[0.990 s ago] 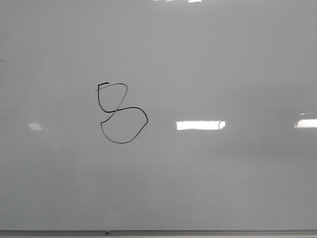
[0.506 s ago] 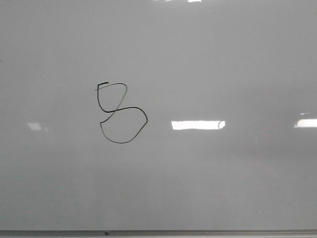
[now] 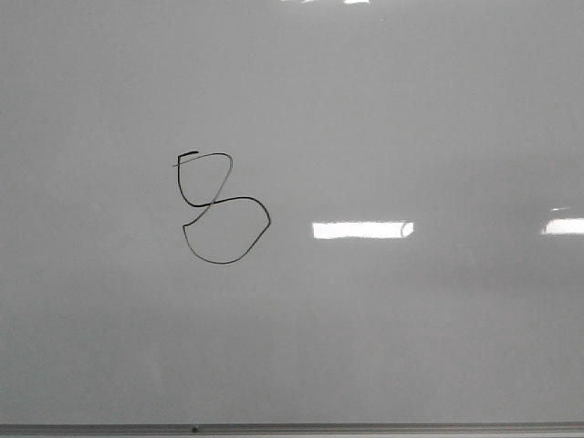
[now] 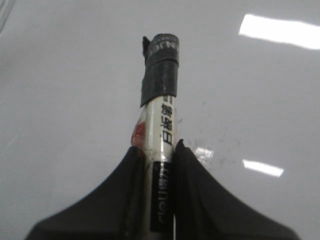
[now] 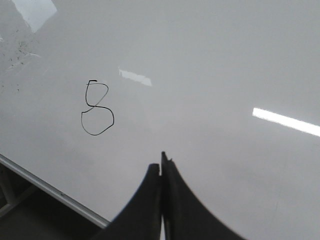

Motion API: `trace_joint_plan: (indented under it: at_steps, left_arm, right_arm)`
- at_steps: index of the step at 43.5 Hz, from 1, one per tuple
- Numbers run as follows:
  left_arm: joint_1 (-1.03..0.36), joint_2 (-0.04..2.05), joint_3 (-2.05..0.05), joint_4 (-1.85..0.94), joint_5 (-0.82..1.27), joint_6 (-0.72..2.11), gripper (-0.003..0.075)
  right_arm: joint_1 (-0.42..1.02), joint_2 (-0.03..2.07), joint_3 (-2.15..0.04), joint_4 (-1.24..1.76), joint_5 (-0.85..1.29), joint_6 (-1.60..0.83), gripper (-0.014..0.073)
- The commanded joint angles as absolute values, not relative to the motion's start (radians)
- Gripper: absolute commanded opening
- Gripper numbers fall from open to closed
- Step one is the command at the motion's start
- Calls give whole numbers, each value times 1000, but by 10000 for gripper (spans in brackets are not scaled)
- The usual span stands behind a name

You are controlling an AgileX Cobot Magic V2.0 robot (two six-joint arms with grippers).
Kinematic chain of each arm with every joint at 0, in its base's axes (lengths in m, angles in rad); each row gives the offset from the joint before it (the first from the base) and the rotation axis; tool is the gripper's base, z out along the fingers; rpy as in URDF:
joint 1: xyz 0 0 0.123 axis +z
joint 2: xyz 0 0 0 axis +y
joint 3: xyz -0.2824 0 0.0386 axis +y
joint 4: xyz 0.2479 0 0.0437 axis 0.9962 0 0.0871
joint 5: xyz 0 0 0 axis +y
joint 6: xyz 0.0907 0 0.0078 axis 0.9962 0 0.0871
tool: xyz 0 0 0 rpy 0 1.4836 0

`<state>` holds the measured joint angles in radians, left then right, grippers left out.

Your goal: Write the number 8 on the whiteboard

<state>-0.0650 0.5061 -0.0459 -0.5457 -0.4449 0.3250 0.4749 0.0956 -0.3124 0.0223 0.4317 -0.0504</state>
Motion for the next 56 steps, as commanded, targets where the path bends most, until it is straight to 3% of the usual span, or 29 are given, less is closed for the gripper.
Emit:
trace_joint_plan:
  at_steps: [1,17,23,44,56]
  left_arm:
    - [-81,663,-84,-422,-662,230,-4]
    - [-89,1398,-122,-175,-1341,-68,-10]
    - [-39,1621,-179,10,-1372,-116,-10]
    - [116,1693,-298,218,-1372,-111,-10]
    - [128,1717,-342,218,-1372,-111,23]
  right_arm:
    - [469,106,-338,26,347,-53,-67]
    - [469,106,-338,26,347,-53,-67]
    - [469,106,-338,26,347,-53,-67]
    - [469,106,-338,26,347,-53,-67]
    - [469,106,-338,26,347,-53,-67]
